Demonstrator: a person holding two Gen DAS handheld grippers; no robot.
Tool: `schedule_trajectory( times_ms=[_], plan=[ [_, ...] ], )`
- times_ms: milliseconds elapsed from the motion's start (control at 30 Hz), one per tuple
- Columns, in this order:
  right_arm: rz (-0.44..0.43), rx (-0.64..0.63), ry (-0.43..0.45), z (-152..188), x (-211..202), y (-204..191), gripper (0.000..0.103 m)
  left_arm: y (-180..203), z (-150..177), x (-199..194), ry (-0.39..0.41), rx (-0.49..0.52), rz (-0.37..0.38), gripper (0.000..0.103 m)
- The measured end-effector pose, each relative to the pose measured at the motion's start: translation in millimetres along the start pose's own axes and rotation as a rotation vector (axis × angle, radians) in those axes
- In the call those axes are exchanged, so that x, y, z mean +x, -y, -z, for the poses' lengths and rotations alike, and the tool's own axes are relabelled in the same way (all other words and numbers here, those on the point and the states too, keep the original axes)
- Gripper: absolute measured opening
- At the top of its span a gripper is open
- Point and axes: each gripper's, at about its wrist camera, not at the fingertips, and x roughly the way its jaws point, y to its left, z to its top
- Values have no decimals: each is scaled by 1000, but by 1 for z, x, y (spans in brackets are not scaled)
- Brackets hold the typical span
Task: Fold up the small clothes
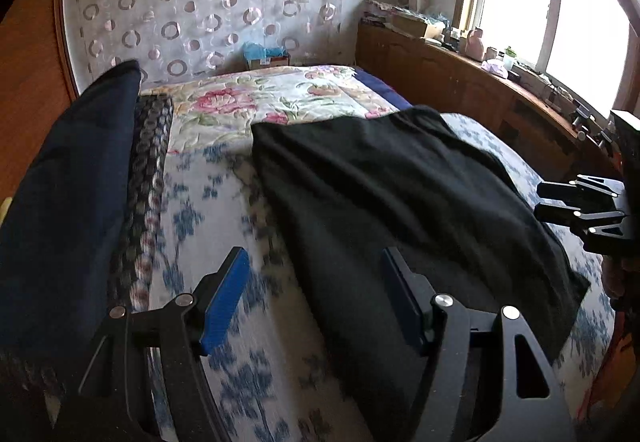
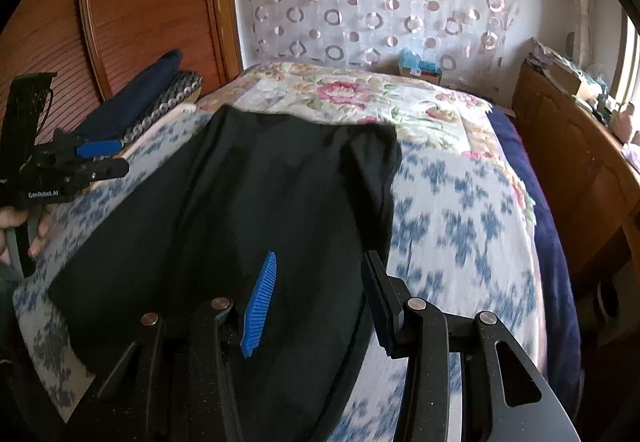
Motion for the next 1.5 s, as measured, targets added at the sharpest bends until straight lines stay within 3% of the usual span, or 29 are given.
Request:
schedule_trajectory(
  times_ms=[333,700,800,867,1133,1200,1233,1267,1367,1500],
  plan=[
    [-6,30,-34,33,-16,-6,46,15,38,-17,-24,3,20,69],
    [-6,61,-87,59,-24,-5,46,25,69,-34,-71,-9,84,69],
    [21,48,-102,63,-25,-5,47,26,77,-39,-61,-7,134,67],
    [21,46,-116,63,-27,-5,48,27,80,-39,-81,-3,134,56],
    [-20,0,-105,65,-27,-20,48,36,89,-41,-128,5,150,51],
    [-32,7,-105,66,-27,-19,45,38,90,-42,-131,3,167,43],
    [-34,3,-101,66,-28,-20,37,40,91,-42,-133,2,177,31],
    [-40,1,-97,67,-29,-20,27,42,91,-42,-135,5,175,25],
    [-68,2,-95,67,-28,-19,14,41,89,-43,-130,-11,197,7],
    [-112,29,-72,66,-31,-13,10,39,74,-59,-65,-19,212,5]
  ],
)
